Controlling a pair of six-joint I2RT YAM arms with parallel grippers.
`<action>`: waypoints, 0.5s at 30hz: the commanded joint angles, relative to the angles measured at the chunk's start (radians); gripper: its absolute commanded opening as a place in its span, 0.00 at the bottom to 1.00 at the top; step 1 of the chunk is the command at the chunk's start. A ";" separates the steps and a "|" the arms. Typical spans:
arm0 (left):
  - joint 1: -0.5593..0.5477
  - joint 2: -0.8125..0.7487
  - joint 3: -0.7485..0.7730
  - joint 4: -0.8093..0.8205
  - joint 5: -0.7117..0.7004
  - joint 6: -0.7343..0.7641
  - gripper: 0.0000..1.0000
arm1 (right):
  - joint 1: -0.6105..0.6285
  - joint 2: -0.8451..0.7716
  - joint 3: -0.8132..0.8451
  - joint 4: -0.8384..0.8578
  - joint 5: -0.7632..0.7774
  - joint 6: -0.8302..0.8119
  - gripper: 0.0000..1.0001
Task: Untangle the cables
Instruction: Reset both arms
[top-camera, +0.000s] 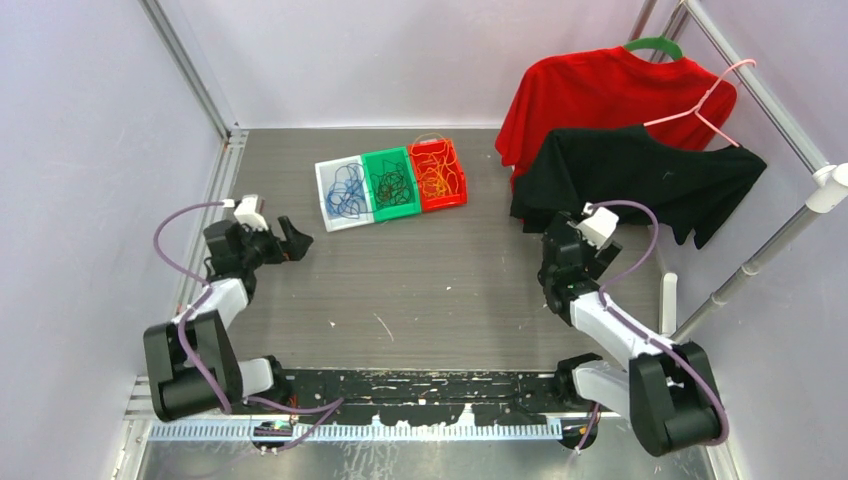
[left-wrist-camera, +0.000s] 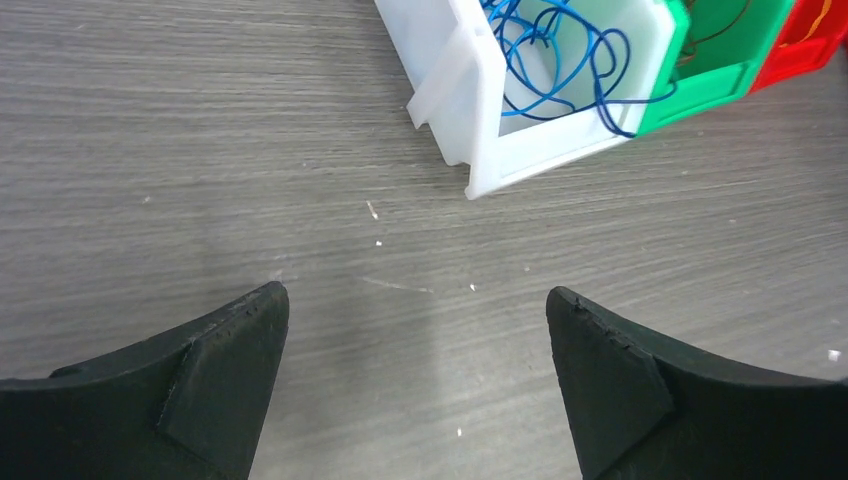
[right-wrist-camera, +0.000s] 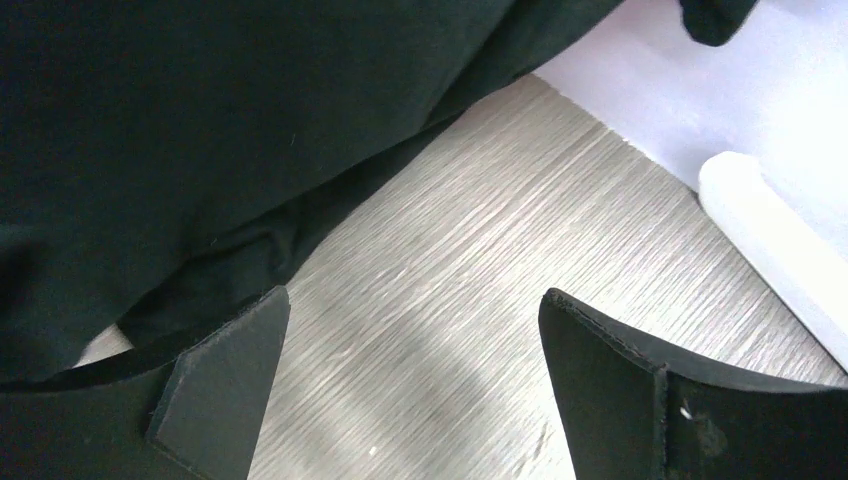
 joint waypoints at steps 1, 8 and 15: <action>-0.080 0.116 -0.037 0.397 -0.168 0.032 1.00 | -0.085 0.122 -0.045 0.366 -0.011 -0.066 1.00; -0.161 0.243 -0.101 0.598 -0.243 0.089 1.00 | -0.125 0.399 -0.090 0.716 -0.247 -0.205 1.00; -0.250 0.261 -0.165 0.696 -0.374 0.158 0.99 | -0.152 0.479 -0.080 0.746 -0.400 -0.227 1.00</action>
